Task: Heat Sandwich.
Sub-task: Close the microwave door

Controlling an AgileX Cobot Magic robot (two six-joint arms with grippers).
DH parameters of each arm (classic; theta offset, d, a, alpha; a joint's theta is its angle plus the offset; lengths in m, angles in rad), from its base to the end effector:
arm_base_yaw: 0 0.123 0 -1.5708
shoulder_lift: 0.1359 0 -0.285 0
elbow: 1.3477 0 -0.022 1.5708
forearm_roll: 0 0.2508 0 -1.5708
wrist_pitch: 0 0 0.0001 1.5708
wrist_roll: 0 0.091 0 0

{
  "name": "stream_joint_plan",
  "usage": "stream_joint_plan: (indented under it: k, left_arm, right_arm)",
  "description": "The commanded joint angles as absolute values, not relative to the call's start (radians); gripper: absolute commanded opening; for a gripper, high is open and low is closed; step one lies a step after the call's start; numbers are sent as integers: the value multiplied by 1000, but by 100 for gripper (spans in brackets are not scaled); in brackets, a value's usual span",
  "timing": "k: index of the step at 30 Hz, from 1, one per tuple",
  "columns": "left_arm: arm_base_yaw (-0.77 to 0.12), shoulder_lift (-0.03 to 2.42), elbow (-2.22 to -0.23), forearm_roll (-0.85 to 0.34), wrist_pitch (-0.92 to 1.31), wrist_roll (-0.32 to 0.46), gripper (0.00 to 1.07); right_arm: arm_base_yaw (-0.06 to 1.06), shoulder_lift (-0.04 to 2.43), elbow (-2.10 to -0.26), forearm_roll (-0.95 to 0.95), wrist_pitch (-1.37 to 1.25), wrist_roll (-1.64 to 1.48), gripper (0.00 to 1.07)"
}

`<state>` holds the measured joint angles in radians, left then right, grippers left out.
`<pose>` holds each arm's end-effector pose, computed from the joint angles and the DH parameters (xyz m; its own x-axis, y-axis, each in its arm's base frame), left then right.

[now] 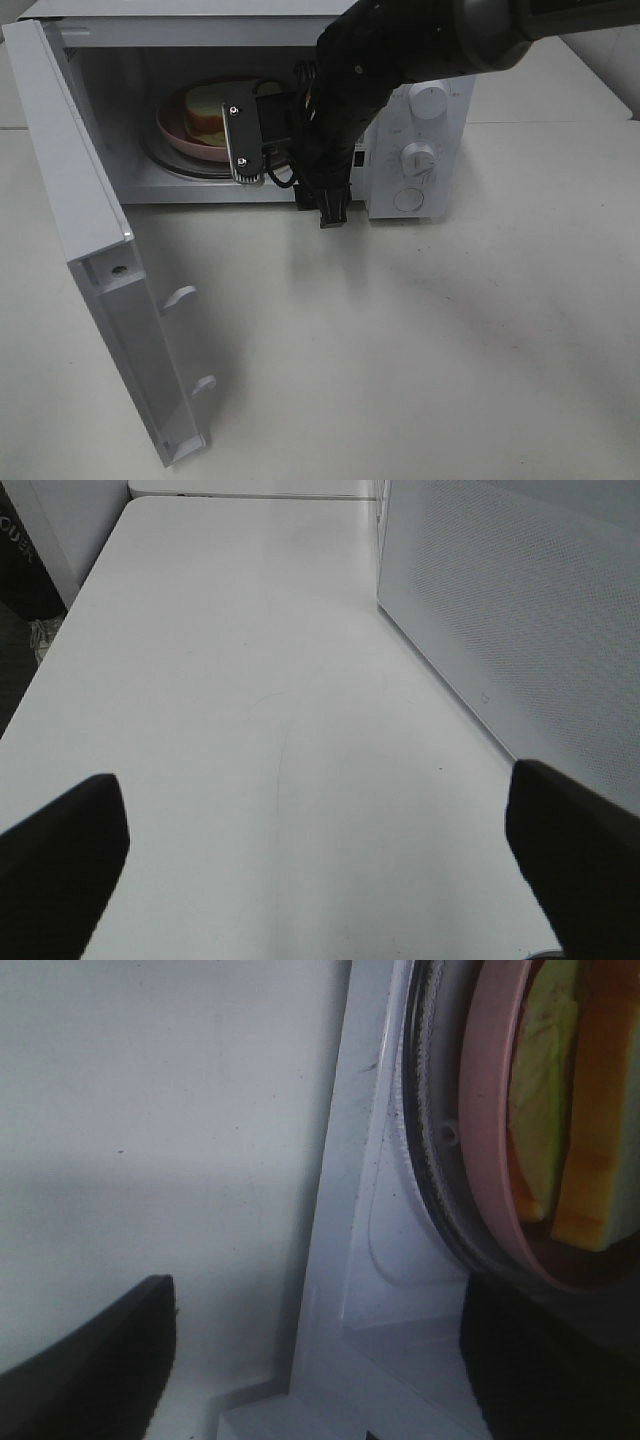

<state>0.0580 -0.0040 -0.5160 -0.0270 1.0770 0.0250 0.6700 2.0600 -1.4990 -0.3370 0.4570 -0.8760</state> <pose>-0.0079 -0.0026 0.2804 -0.4522 -0.0140 -0.8918 -0.0313 0.9995 0.0001 0.3651 0.2723 0.1882 0.2681 -0.9549 -0.1276 -0.7785 -0.1367 -0.6126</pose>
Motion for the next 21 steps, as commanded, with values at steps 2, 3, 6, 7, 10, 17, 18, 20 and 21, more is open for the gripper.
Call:
stream_joint_plan:
  k: [2, 3, 6, 7, 10, 17, 18, 20, 21]
  left_arm:
    - [52, -24, -516, -28, 1066, 23, 98]
    - [52, -24, -516, -28, 1066, 23, 98]
    - [52, -24, -516, -28, 1066, 23, 98]
    - [52, -24, -516, -28, 1066, 23, 98]
    - [52, -24, -516, -28, 1066, 23, 98]
    - [52, -24, -516, -28, 1066, 23, 98]
    - [52, -24, -516, -28, 1066, 23, 98]
    - [52, -24, -516, -28, 1066, 23, 98]
    - [52, -24, -516, -28, 1066, 23, 98]
  right_arm:
    - [679, 1978, -1414, -335, 437, -854, 76]
    - [679, 1966, -1400, -335, 435, -850, 76]
    - [680, 1922, -1349, -335, 432, -836, 76]
    - [680, 1906, -1331, -335, 432, -832, 76]
    - [680, 1860, -1286, -335, 431, -813, 76]
    - [680, 1763, -1194, -332, 431, -758, 76]
    - [680, 1748, -1180, -332, 432, -748, 76]
    - [680, 1702, -1143, -328, 433, -697, 76]
    - [680, 1702, -1143, -328, 433, -697, 76]
